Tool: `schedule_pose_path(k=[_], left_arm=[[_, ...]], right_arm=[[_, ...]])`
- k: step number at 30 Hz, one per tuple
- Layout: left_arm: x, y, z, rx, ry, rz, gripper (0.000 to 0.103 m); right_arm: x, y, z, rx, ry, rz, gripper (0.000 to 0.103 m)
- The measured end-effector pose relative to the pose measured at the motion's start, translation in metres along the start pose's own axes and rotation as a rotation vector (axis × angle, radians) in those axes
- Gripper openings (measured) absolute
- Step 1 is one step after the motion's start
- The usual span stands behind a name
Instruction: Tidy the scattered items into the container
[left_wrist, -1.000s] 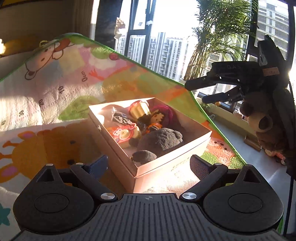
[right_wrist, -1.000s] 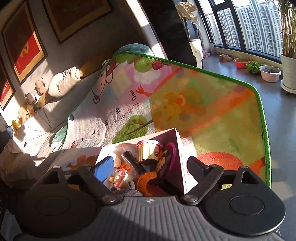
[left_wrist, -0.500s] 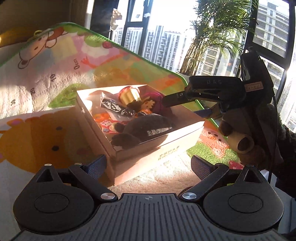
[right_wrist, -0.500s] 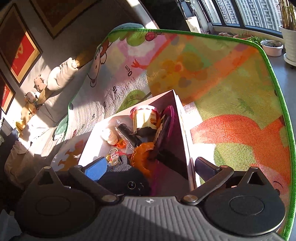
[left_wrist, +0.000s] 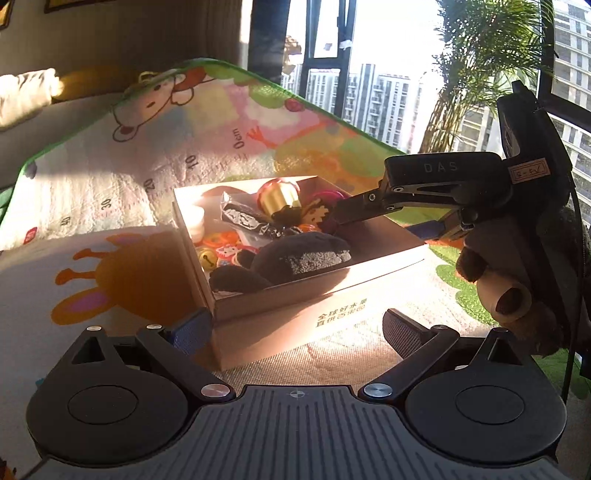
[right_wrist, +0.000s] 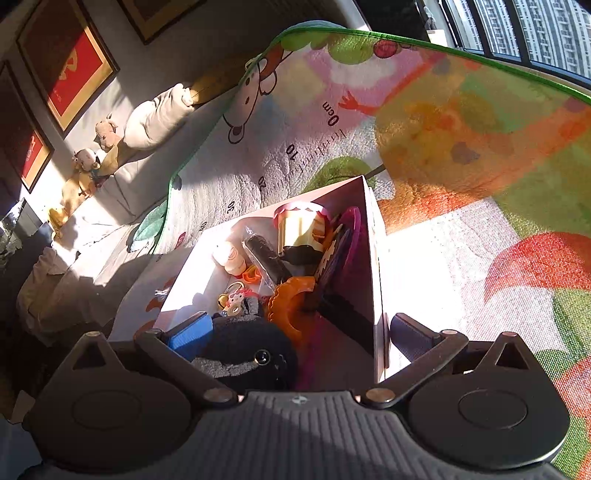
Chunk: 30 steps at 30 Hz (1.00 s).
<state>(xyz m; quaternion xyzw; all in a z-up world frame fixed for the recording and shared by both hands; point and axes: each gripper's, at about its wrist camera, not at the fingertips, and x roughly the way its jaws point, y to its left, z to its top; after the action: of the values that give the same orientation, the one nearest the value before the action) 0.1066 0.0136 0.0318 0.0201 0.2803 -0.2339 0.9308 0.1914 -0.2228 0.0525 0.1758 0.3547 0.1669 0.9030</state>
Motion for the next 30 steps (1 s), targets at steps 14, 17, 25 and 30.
schedule_pose_path(k=[14, 17, 25, 30], left_arm=[[-0.039, -0.021, -0.054, -0.161, 0.116, 0.342, 0.103], [-0.049, -0.039, -0.064, -0.127, 0.071, 0.409, 0.103], [-0.029, -0.04, -0.059, -0.137, 0.1, 0.465, 0.103], [-0.023, -0.028, -0.059, -0.196, 0.112, 0.444, 0.103]], right_arm=[[-0.083, 0.027, -0.123, -0.245, -0.027, -0.194, 0.103], [-0.086, 0.027, -0.145, -0.239, -0.005, -0.229, 0.103], [-0.066, 0.037, -0.144, -0.308, 0.042, -0.325, 0.103], [-0.053, 0.032, -0.134, -0.302, 0.024, -0.315, 0.103]])
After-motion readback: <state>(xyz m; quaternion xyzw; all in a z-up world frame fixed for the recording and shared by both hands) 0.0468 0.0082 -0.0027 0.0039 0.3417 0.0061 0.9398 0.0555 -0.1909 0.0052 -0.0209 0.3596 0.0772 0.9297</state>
